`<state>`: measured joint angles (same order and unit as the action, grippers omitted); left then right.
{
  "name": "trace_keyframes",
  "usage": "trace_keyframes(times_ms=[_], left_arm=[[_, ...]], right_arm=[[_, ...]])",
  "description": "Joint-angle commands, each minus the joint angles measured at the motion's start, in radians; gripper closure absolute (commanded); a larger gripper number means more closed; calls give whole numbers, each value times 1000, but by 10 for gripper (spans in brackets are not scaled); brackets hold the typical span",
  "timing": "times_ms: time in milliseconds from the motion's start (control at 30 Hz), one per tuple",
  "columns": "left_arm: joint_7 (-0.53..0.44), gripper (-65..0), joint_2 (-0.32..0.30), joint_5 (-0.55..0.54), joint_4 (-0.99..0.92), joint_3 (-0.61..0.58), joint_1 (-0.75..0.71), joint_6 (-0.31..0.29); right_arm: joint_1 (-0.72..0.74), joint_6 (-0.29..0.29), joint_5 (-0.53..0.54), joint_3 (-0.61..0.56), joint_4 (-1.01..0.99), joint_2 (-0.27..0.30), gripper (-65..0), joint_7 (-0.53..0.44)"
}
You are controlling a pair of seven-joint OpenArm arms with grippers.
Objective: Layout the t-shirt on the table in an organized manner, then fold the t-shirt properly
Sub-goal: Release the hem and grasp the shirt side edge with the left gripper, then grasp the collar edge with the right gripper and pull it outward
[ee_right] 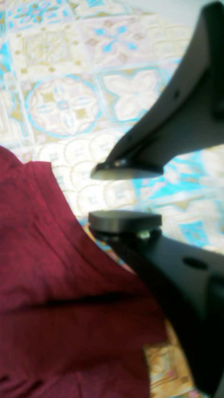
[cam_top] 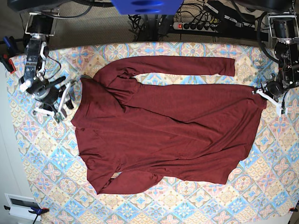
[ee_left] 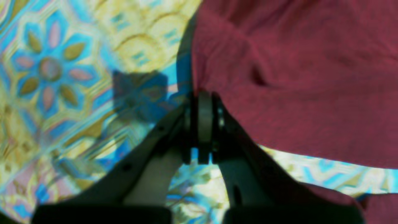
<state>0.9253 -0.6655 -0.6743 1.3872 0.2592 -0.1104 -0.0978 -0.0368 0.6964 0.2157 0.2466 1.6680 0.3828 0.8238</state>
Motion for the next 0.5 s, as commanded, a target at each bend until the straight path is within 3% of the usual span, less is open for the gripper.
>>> trace_keyframes(times_ms=[0,167,467], left_arm=[[-7,0,-33,1,14,9,10,7],[-12,0,-36,75,14,10,-13,7],[-12,0,-35,130,14,10,-12,5]], right_arm=[[39,-1,14,10,2,18,-208,-25],[99,1,14,9,-72,18,-262,-25],[246,1,14,17,-289,-9,-265,-37]])
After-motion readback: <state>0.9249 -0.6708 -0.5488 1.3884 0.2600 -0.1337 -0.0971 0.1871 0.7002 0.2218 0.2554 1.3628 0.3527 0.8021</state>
